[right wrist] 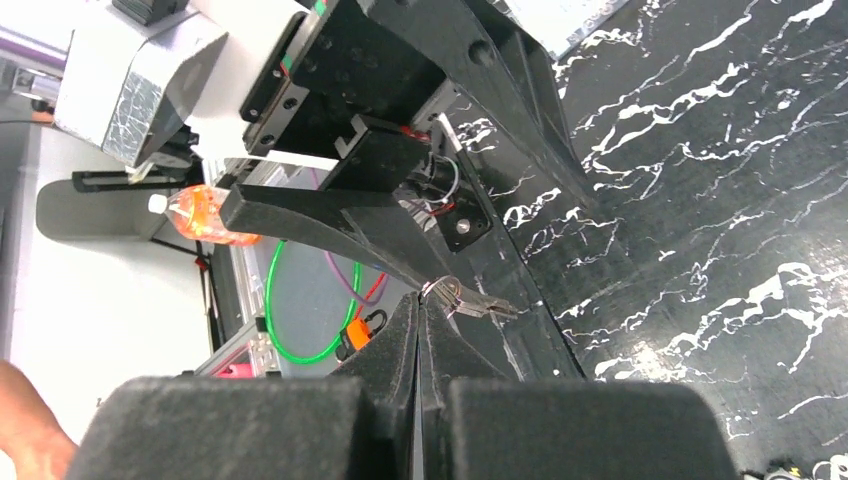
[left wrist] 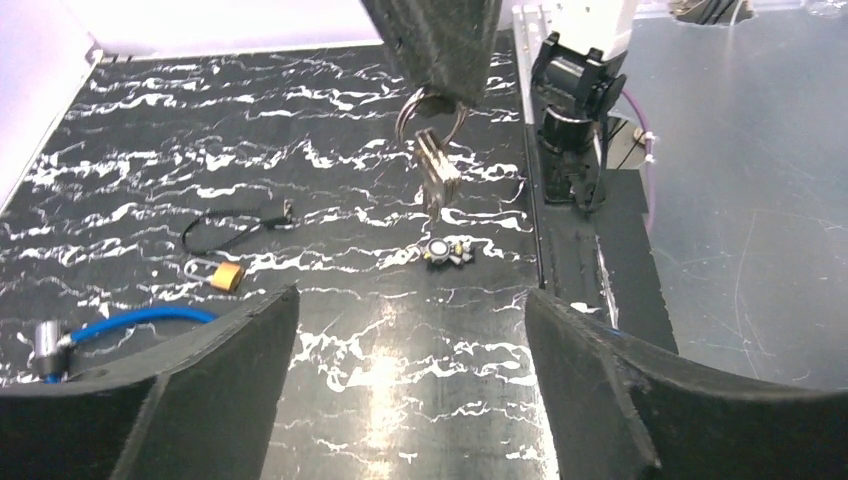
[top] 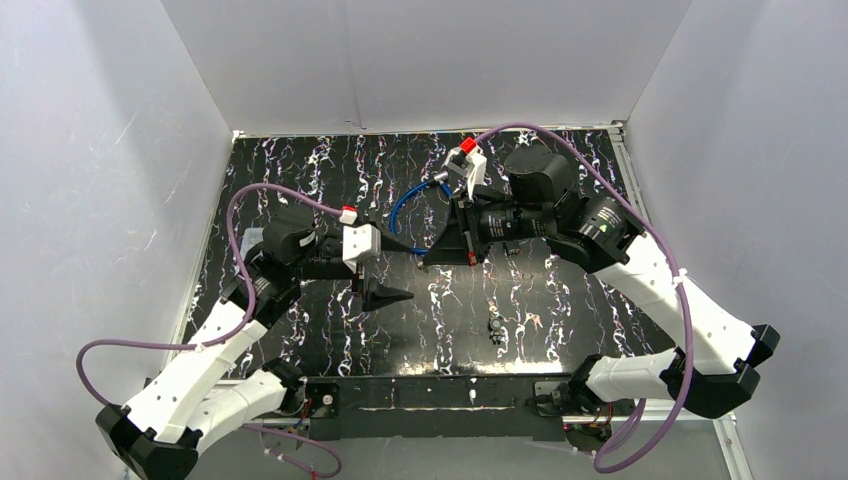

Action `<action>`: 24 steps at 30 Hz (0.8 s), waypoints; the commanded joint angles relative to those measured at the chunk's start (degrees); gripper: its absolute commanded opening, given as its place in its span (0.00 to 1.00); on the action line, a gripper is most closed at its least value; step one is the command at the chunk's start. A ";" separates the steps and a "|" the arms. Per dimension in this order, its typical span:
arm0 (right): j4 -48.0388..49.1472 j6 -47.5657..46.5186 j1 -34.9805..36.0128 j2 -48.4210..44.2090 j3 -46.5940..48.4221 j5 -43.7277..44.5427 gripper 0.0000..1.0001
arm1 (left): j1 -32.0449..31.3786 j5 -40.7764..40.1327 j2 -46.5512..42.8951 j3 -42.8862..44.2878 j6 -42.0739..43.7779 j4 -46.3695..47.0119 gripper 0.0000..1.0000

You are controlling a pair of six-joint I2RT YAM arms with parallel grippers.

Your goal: Unlock with the key

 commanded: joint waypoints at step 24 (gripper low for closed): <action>5.24 -0.18 1.24 -2.86 0.97 -1.98 0.01 | -7.07 1.33 2.42 7.52 -1.78 4.40 0.12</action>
